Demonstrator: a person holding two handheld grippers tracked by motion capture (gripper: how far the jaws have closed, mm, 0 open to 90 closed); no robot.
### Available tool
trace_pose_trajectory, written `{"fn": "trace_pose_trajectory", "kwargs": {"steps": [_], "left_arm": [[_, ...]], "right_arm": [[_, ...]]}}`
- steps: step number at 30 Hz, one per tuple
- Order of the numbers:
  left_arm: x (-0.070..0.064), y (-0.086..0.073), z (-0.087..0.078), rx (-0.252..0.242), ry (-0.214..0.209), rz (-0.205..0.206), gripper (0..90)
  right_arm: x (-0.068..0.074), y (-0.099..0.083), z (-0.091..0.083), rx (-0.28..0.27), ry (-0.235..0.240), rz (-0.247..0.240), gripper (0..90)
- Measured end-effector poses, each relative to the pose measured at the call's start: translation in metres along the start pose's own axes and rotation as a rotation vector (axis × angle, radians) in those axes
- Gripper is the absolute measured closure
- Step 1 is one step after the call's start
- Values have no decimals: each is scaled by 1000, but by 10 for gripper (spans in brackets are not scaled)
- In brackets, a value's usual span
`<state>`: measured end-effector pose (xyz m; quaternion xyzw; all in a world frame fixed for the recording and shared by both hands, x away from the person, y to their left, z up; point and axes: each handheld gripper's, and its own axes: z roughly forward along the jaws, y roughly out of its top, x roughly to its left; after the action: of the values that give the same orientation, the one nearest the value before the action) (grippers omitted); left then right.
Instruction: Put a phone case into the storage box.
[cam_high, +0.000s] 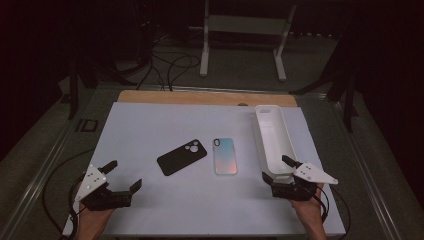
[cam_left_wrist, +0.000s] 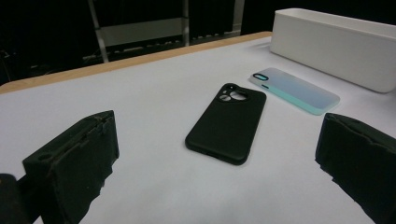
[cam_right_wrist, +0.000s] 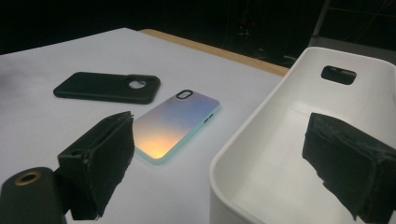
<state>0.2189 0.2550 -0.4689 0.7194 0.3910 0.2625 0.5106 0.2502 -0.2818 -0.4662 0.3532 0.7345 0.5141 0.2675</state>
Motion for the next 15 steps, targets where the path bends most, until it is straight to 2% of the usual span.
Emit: {"fn": "trace_pose_trajectory", "kwargs": {"steps": [15], "left_arm": [[0,-1,1,-8,-1,-8,0]], "right_arm": [[2,2,4,9,4,16,91]]}}
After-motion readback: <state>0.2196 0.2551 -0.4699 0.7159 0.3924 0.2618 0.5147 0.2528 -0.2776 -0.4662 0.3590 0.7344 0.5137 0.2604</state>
